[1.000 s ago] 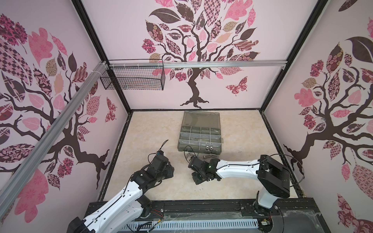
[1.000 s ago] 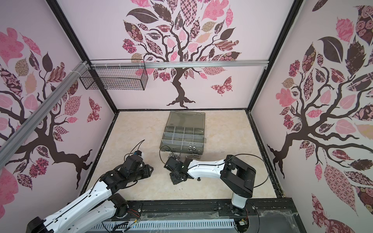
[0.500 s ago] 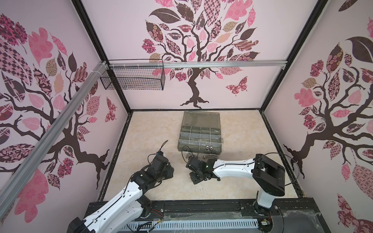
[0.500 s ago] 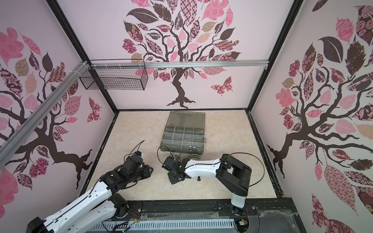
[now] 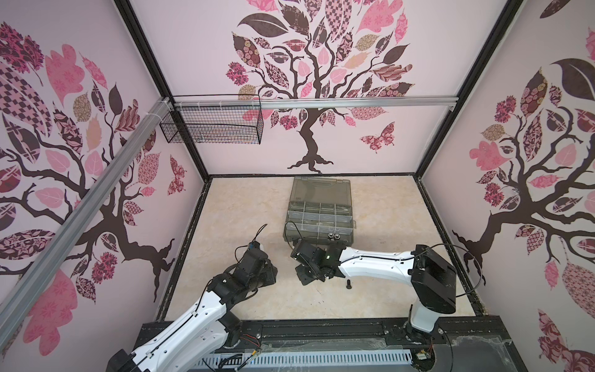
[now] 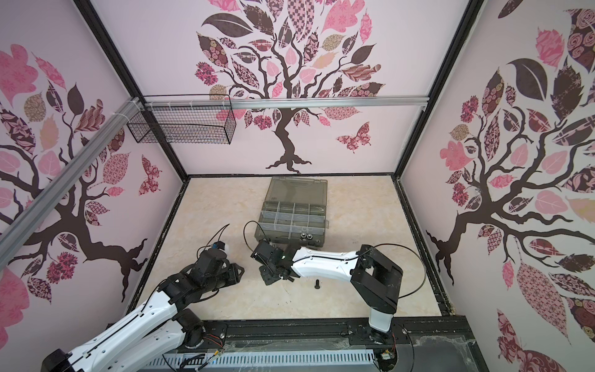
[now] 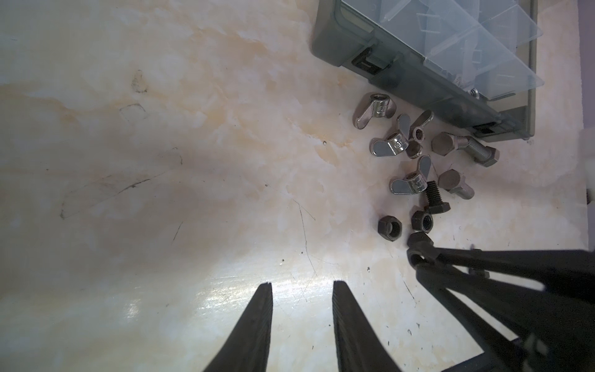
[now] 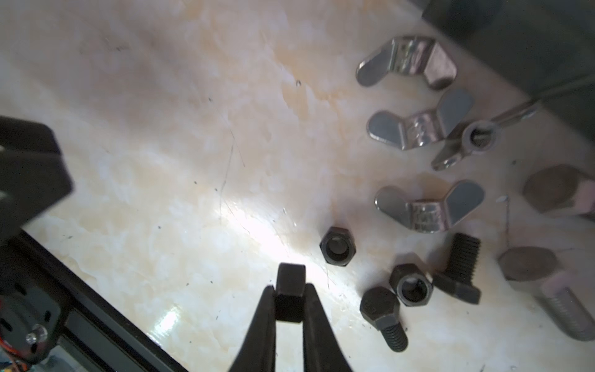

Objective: Sort the screws and nuts into containers
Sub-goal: Pick up the screw from the bottom-center of the table, then place the screw into the container.

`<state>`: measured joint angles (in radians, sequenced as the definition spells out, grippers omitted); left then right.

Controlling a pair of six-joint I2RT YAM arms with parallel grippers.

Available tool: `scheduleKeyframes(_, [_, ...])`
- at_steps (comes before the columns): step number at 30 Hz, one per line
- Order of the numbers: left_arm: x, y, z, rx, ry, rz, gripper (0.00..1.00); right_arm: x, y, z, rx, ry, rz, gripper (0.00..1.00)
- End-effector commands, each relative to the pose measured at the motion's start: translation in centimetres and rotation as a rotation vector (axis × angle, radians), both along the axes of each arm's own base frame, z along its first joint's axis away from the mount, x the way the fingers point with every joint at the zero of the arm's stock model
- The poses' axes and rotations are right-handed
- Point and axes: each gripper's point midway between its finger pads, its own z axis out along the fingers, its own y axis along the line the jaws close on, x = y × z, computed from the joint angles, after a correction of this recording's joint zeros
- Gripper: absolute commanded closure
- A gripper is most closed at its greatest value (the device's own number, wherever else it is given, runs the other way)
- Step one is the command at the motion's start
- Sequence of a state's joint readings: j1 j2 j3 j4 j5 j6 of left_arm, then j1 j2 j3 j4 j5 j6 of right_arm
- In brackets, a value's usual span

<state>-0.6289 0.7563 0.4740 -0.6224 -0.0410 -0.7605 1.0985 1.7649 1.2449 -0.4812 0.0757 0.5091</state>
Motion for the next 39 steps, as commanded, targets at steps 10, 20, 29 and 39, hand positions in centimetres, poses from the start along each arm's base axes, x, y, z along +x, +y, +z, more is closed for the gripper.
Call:
scheduleKeyframes(10, [-0.3, -0.1, -0.7, -0.009, 0.012, 0.002, 0.65, 11.8, -1.0, 5.9, 0.009, -0.183, -0.107, 0.87])
scheduleKeyframes(20, [-0.2, -0.3, -0.6, -0.020, 0.014, 0.001, 0.65, 16.6, -1.3, 2.4, -0.057, -0.152, -0.165, 0.85])
scheduleKeyframes(29, [-0.1, -0.7, -0.8, -0.029, 0.024, -0.007, 0.65, 16.7, -1.8, 1.3, -0.081, -0.138, -0.173, 0.63])
scheduleKeyframes(39, [0.0, -1.1, -0.6, -0.036, 0.022, -0.020, 0.65, 15.9, -2.1, 3.6, -0.032, -0.150, -0.169, 0.61])
